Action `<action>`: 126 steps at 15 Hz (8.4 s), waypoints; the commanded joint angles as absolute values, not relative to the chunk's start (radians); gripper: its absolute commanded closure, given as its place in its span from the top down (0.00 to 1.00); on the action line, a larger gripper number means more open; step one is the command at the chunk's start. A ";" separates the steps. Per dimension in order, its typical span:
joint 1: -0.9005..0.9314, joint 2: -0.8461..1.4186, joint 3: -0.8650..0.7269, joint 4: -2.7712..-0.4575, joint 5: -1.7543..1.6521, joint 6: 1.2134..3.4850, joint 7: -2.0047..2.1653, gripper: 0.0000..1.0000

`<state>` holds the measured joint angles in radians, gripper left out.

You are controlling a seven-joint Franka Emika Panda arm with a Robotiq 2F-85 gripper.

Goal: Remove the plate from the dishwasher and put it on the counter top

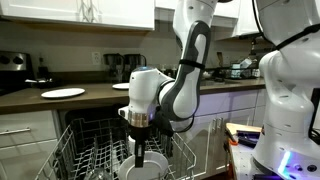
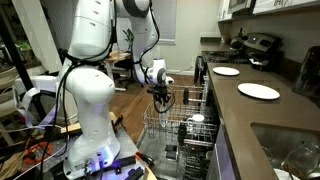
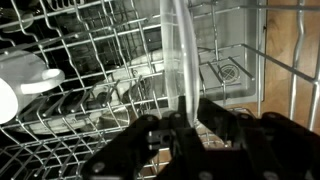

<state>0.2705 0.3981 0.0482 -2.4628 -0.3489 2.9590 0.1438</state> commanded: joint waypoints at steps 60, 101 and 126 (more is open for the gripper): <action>0.049 0.232 0.264 -2.497 0.094 2.651 -0.482 0.62; 0.012 0.116 0.235 -2.446 0.122 2.410 -0.540 0.32; 0.125 0.223 0.190 -2.424 -0.054 2.677 -0.280 1.00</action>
